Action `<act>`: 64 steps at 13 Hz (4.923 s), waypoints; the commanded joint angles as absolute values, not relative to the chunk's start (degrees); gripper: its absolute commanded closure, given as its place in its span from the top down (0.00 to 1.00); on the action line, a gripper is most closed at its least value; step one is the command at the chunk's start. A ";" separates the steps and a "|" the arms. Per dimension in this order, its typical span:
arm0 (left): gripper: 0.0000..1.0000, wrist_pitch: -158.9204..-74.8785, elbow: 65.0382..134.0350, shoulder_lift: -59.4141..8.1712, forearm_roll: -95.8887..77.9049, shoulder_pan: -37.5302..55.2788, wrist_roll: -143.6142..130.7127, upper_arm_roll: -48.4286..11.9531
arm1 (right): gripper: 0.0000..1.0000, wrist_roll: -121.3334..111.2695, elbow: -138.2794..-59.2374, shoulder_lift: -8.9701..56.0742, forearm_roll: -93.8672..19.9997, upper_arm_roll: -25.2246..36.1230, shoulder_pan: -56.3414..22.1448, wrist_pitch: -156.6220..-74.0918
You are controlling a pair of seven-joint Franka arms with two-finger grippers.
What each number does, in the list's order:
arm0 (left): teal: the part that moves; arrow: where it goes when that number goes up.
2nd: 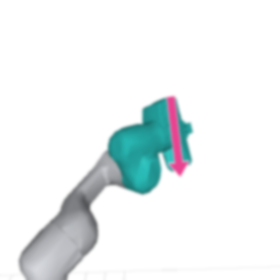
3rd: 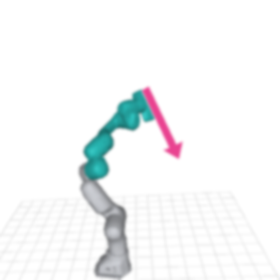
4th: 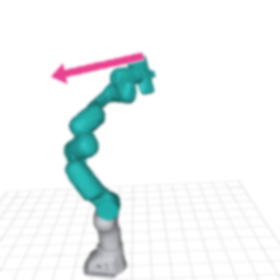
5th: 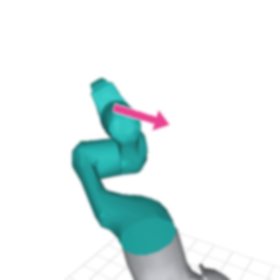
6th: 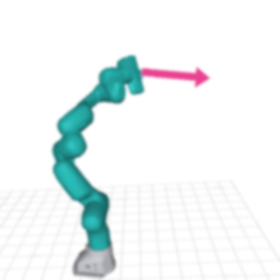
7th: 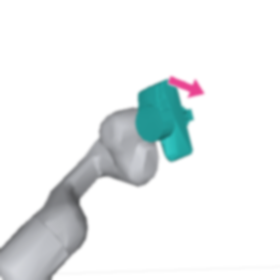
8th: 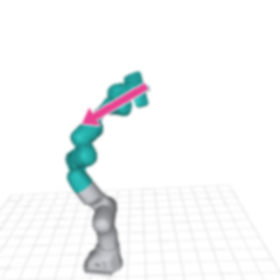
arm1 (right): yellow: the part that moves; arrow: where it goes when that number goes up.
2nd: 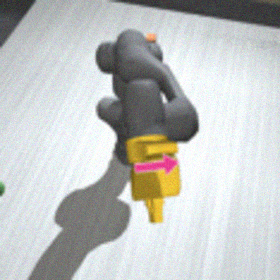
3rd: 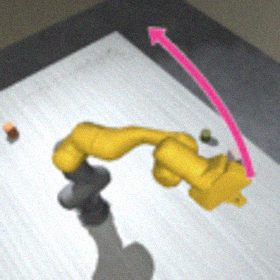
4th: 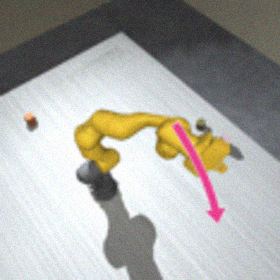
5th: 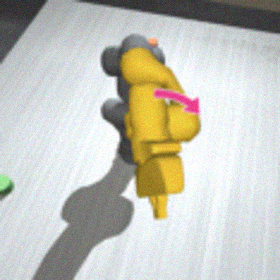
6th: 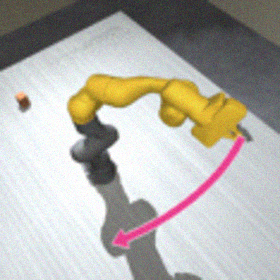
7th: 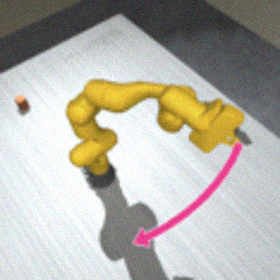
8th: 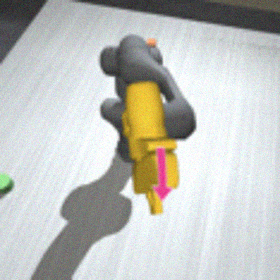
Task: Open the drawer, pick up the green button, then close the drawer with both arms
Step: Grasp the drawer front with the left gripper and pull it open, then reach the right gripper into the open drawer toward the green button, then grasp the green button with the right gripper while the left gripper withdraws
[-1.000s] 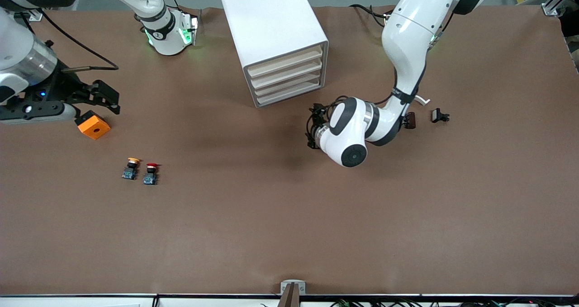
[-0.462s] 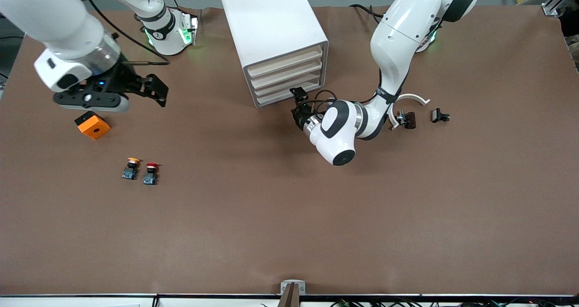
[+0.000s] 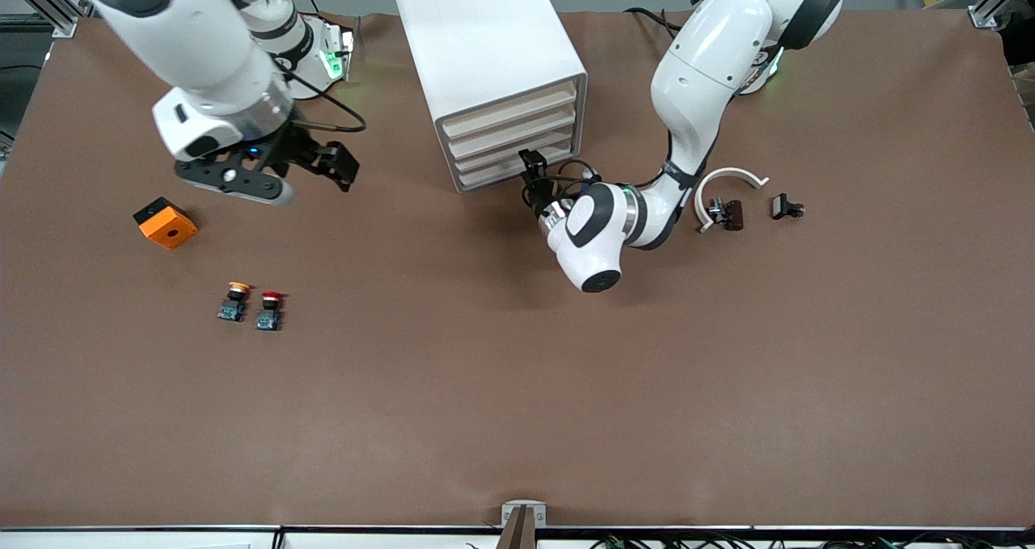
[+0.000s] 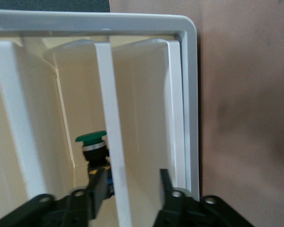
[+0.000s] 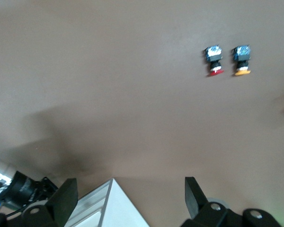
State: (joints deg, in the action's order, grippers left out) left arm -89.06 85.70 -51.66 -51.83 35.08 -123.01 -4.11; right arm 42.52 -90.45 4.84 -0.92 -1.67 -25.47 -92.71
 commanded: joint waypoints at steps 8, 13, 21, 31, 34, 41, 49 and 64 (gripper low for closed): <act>0.43 -84.38 84.20 -52.38 -54.49 35.59 -124.63 -3.43 | 1.00 52.12 -86.94 8.69 -8.26 -1.05 -28.12 -92.55; 0.27 -84.38 84.29 -53.17 -54.32 38.06 -125.16 -3.43 | 1.00 61.69 -85.00 11.42 -8.09 -1.05 -31.99 -92.90; 0.00 -85.08 82.71 -54.05 -54.23 30.52 -123.50 -2.64 | 1.00 73.55 -80.51 17.13 -8.09 -1.05 -37.34 -95.97; 0.10 -89.65 80.69 -54.23 -54.23 23.39 -114.61 -2.64 | 1.00 92.00 -81.04 27.32 -7.65 -0.97 -43.94 -105.11; 1.00 -89.65 80.33 -53.97 -54.14 22.59 -113.64 -2.55 | 1.00 94.13 -81.21 29.87 -7.65 -0.97 -45.26 -106.43; 1.00 -88.77 74.27 -51.16 -45.56 20.39 -113.73 -0.09 | 1.00 95.18 -89.37 30.85 -7.91 -0.97 -46.83 -116.53; 1.00 -88.68 69.61 -38.34 -19.62 19.08 -103.22 1.22 | 1.00 95.89 -90.44 33.39 -7.12 -0.88 -48.96 -116.89; 1.00 -82.79 72.59 -29.53 -4.22 12.40 -44.57 1.58 | 0.24 94.75 -89.74 35.42 -7.21 -0.88 -49.39 -117.33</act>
